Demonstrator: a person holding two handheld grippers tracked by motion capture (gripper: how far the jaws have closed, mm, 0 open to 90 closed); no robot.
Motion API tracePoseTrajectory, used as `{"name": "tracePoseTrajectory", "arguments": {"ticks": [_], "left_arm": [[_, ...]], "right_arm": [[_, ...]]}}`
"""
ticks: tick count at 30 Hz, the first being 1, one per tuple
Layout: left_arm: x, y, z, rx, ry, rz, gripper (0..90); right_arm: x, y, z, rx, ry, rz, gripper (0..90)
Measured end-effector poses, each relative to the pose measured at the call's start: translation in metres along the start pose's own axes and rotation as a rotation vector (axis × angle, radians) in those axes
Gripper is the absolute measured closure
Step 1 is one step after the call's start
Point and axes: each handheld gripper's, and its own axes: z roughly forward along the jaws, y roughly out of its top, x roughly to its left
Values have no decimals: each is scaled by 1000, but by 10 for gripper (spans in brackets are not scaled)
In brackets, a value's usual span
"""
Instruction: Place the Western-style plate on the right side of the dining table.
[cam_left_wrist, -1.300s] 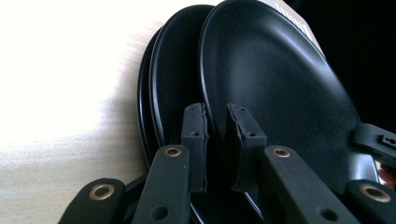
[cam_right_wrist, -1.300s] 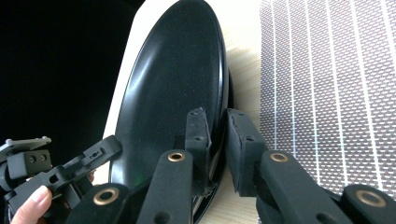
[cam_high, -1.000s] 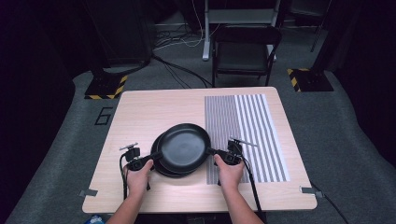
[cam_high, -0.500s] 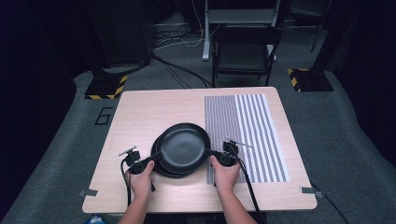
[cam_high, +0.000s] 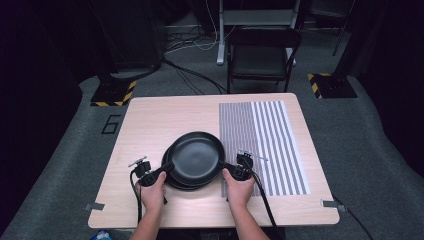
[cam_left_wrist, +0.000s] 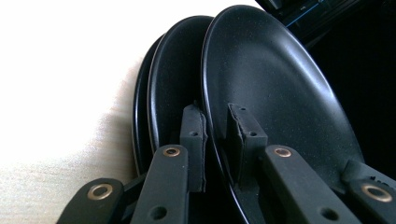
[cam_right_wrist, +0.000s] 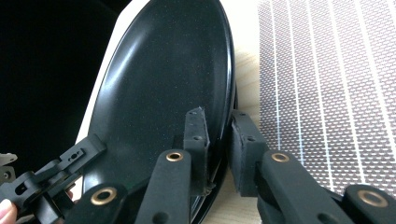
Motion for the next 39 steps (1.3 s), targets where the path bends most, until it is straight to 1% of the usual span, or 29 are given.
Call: {"name": "tracePoseTrajectory", "arguments": {"ticks": [2,3,5,6,8,9,13,16,21,22,23,25,29,35,38,39], "left_arm": [[1,0,0,-4,-6,10,777],[3,1,1,-8,-22,25,775],[4,1,1,-14,-29,27,776],[4,1,1,-14,-23,37,776],[4,1,2,-23,-26,36,778],[4,1,2,-25,-27,17,778],[3,-1,2,-35,-21,7,782],[3,-1,2,-42,-24,8,783],[3,-2,2,-46,-27,3,785],[3,-2,2,-44,-26,2,785],[4,-2,2,-43,-36,10,785],[4,-2,2,-41,-41,9,786],[4,-2,2,-41,-38,10,785],[3,-3,1,-44,-35,3,786],[3,-3,0,-43,-42,2,787],[3,-2,0,-42,-42,2,787]], "right_arm": [[0,0,0,-3,-1,9,785],[0,-1,0,-8,-1,13,784],[0,-2,1,-12,-4,17,783],[0,-2,1,-15,-6,13,782],[1,-3,1,-19,-5,14,781],[1,-2,1,-21,-6,14,782],[1,-1,3,-27,-14,16,785],[0,-1,2,-27,-10,14,786],[0,-1,2,-28,0,34,791],[0,-1,2,-28,0,34,791],[0,-1,1,-27,2,29,792],[-1,-1,0,-28,5,22,792],[-1,-2,0,-35,6,14,792],[-1,-1,1,-36,5,27,791],[-2,0,2,-34,7,22,791],[-2,0,2,-33,11,27,792]]}}
